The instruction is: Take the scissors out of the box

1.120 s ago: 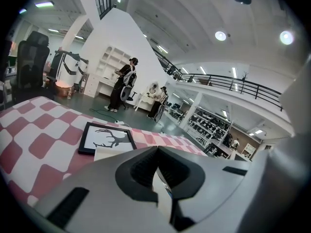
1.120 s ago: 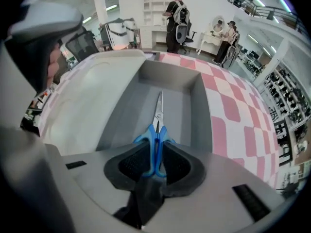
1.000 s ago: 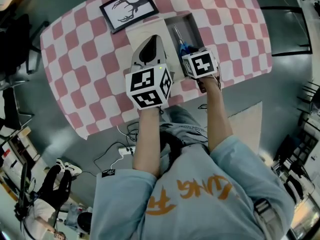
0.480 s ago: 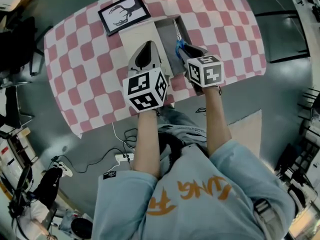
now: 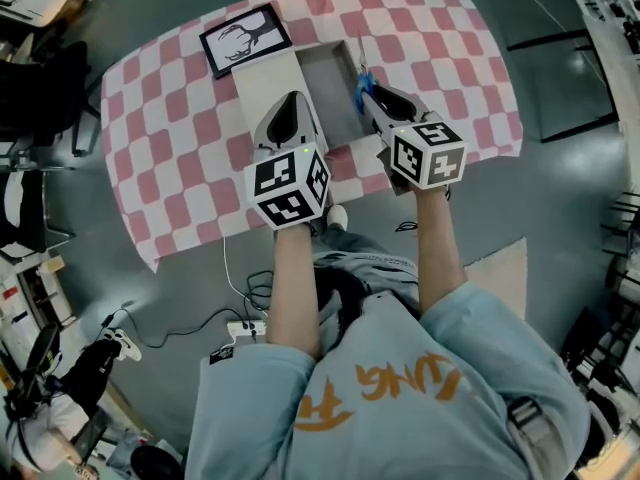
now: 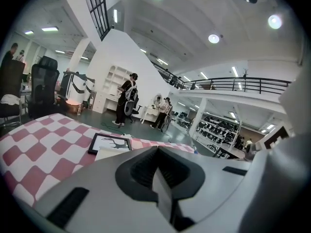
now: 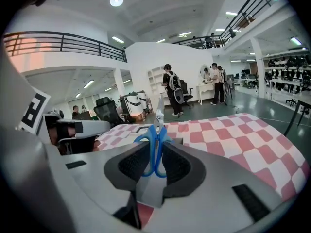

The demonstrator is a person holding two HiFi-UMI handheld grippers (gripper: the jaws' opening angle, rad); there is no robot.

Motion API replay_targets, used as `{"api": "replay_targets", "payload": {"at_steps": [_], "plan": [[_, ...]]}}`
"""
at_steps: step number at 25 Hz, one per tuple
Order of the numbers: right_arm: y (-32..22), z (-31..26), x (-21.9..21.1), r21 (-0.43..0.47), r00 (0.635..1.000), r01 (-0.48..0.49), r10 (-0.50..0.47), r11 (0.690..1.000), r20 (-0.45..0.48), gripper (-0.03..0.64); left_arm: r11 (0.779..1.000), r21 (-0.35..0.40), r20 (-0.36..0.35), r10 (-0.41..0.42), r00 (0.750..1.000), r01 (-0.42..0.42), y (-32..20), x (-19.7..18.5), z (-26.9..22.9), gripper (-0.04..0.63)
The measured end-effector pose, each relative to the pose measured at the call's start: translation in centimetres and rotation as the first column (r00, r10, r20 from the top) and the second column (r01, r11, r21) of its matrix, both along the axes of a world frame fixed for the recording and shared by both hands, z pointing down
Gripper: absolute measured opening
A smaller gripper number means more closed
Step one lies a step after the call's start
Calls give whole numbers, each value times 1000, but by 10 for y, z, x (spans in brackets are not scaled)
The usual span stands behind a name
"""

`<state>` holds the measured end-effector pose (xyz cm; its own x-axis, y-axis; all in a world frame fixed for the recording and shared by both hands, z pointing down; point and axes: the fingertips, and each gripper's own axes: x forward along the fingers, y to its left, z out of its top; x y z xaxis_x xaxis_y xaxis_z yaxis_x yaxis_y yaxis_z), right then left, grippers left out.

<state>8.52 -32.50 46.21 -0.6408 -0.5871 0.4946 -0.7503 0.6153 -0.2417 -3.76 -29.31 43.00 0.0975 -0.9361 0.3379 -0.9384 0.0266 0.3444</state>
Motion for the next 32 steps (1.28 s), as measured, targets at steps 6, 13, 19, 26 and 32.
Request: {"api": "replay_targets", "payload": {"at_steps": [6,13,19,26,32], "plan": [[-4,-42,16,91,999,6,-10,996,36,83,998,63,73,-34,997,30,7,4,-36,17],[-14,-97,39,230,996,-41,21,972,86,83,987,159,166,-63,984,37,7,7,-84,17],[-21,-141,66,331,989,-114,77,937,124,83,970,239,231,-88,969,31,4,5,-120,17],[-28,-168,74,411,986,-145,98,900,134,83,964,262,257,-109,960,40,1,-5,-128,17],[-20,-176,75,452,990,-126,86,883,108,83,965,261,272,-86,958,13,6,3,-127,17]]}}
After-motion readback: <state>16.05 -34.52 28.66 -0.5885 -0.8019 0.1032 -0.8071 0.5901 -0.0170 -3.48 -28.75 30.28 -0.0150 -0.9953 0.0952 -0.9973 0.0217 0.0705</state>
